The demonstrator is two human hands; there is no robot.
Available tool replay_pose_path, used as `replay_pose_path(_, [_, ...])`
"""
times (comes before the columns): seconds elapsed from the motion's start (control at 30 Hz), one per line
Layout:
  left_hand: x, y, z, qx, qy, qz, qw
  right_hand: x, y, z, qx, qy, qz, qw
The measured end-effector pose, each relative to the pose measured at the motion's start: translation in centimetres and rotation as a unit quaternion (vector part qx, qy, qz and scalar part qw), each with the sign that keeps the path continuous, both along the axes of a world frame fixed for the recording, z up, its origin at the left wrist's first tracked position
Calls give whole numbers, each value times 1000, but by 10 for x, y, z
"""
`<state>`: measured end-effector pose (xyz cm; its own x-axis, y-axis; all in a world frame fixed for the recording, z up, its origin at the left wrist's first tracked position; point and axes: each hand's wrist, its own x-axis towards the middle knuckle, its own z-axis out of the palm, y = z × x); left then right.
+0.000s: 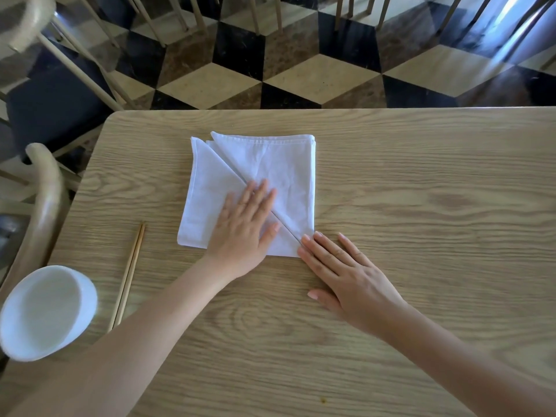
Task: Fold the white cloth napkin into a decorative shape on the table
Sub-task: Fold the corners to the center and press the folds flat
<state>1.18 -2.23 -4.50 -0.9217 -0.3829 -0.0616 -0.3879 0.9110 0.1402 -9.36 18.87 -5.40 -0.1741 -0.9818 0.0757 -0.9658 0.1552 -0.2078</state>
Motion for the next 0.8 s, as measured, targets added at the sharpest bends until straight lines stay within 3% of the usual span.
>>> replay_pose_path(0.07, [1, 9, -2, -13, 14, -108, 994, 0, 0, 0, -4, 1, 1, 1000])
replay_pose_path(0.13, [3, 11, -5, -11, 5, -137, 990, 0, 1, 0, -3, 3, 1, 1000])
replay_pose_path(0.8, [-22, -90, 5, 19, -68, 33, 997, 4, 1, 3, 15, 8, -6, 1000])
